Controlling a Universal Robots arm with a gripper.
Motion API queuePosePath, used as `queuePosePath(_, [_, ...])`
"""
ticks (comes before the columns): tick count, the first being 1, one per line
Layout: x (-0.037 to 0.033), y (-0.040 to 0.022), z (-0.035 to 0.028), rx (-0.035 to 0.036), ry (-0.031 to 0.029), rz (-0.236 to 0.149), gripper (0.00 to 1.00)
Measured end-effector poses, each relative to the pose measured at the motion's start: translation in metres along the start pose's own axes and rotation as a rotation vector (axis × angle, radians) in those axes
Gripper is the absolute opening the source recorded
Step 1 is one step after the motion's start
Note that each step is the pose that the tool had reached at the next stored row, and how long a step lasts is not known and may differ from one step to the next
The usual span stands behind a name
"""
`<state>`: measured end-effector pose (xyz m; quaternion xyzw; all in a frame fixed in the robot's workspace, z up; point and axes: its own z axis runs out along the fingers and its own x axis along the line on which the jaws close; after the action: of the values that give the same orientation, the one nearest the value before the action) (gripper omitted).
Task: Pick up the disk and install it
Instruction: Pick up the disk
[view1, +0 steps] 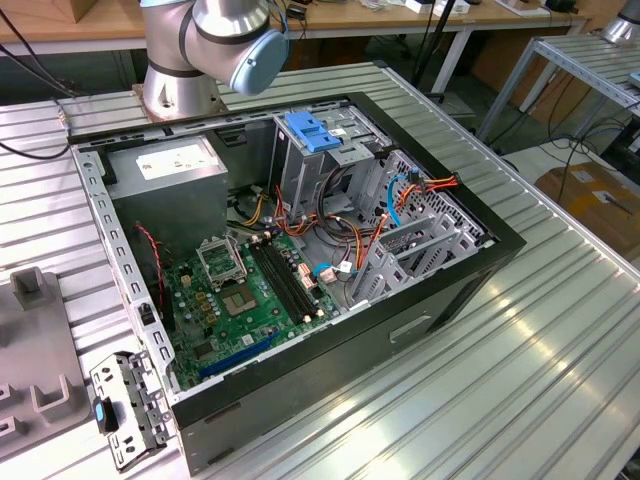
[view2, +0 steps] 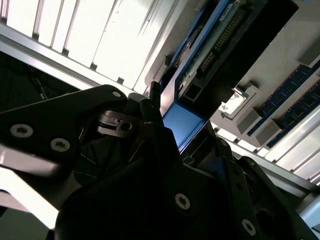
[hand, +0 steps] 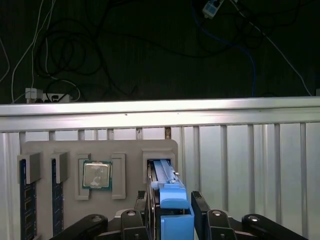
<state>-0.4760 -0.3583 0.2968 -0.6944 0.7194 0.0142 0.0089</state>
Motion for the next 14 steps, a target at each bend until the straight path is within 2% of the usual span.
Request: queuePosePath(14, [0.0020, -0.0001, 0.0019, 0.0003, -0.0001, 0.011, 0.47])
